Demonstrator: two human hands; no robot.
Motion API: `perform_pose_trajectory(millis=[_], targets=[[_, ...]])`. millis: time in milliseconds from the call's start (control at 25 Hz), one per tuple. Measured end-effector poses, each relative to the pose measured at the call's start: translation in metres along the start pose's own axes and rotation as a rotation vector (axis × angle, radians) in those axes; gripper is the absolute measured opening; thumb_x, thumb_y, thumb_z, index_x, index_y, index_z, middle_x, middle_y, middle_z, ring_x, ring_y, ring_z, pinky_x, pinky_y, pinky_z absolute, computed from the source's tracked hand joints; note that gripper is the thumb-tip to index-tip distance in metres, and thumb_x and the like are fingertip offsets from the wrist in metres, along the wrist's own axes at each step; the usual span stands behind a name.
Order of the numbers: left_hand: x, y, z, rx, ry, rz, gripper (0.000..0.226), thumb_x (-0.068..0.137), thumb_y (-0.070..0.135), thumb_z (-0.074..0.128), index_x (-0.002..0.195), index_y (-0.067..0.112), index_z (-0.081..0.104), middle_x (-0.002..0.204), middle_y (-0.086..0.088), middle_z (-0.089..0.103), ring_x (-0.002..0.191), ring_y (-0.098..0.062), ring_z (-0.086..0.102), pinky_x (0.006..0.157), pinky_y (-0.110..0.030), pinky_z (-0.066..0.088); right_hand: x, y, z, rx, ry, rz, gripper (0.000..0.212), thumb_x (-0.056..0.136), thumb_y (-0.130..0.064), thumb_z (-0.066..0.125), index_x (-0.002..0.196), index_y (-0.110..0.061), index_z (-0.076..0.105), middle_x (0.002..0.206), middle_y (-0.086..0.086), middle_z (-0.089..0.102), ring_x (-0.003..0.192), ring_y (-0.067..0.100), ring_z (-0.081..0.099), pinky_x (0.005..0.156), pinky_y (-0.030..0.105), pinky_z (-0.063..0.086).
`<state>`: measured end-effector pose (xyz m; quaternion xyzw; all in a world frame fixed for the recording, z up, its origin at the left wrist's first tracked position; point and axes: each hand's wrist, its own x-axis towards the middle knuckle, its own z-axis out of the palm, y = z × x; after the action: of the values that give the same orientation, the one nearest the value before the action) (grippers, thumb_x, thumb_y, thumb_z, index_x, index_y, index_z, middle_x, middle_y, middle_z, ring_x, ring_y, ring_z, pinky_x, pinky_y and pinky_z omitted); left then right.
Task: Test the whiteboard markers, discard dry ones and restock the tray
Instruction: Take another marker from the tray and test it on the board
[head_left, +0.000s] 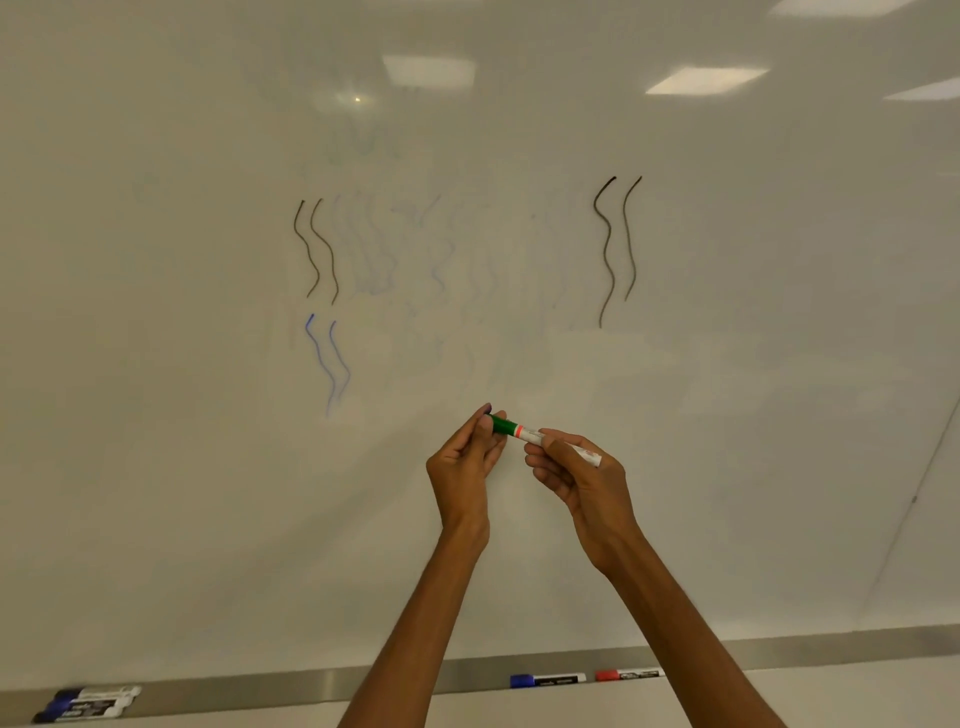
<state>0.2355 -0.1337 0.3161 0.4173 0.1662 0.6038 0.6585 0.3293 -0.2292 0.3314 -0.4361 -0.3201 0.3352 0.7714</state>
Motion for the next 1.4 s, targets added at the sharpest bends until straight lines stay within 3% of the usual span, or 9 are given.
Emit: perform_pose_trajectory(millis=[320,480,640,840,1200,1400], targets=[[-0.018,0.003,-0.026,-0.021,0.019,-0.003,0.031,0.094,0.012,0.064,0.123,0.003,0.067,0.115,-0.012,0.073,0.111,-0.024,0.070,0.097,-0.038,0.056,-0.007,0.013,0.004,0.051,-0.104,0.119,0.026,0.096,-0.012,0.060,0.118,0.001,0.067,0.107,0.023,0.072,0.101,0.034,0.071,0.088,0.034,0.059],[-0.017,0.007,-0.041,0.024,0.062,0.002,0.030,0.096,0.017,0.063,0.123,0.005,0.068,0.116,-0.010,0.073,0.110,-0.023,0.070,0.094,-0.035,0.057,-0.005,0.024,0.006,-0.063,-0.203,0.182,0.026,0.096,-0.017,0.061,0.118,-0.005,0.069,0.107,0.019,0.073,0.100,0.030,0.071,0.092,0.034,0.057],[-0.025,0.004,-0.061,0.048,0.214,-0.032,0.029,0.093,0.018,0.068,0.119,0.007,0.071,0.113,-0.009,0.074,0.106,-0.023,0.071,0.092,-0.034,0.058,-0.007,0.055,0.013,-0.107,-0.177,0.243,0.022,0.095,-0.020,0.063,0.113,-0.010,0.072,0.102,0.014,0.075,0.086,0.020,0.068,0.087,0.031,0.056],[-0.048,0.001,-0.117,0.079,0.410,-0.045,0.025,0.090,0.011,0.071,0.115,0.007,0.073,0.109,-0.007,0.075,0.102,-0.024,0.072,0.090,-0.035,0.059,-0.019,0.100,0.028,-0.163,-0.281,0.360,0.021,0.089,-0.018,0.070,0.109,-0.010,0.073,0.101,0.015,0.073,0.083,0.018,0.064,0.083,0.028,0.056],[-0.087,0.023,-0.247,0.075,0.791,-0.017,0.024,0.090,0.007,0.071,0.113,0.004,0.071,0.107,-0.014,0.073,0.100,-0.030,0.072,0.090,-0.037,0.059,-0.053,0.193,0.081,-0.091,-0.346,0.625,0.018,0.092,-0.003,0.064,0.106,0.002,0.071,0.102,0.017,0.071,0.093,0.026,0.071,0.082,0.026,0.060],[-0.108,0.036,-0.348,0.152,0.953,-0.115,0.021,0.091,0.004,0.068,0.112,0.003,0.070,0.105,-0.016,0.073,0.090,-0.026,0.073,0.088,-0.037,0.060,-0.082,0.269,0.138,-0.176,-0.378,0.747,0.016,0.090,0.000,0.065,0.105,0.004,0.071,0.106,0.018,0.070,0.096,0.030,0.071,0.079,0.026,0.061]])
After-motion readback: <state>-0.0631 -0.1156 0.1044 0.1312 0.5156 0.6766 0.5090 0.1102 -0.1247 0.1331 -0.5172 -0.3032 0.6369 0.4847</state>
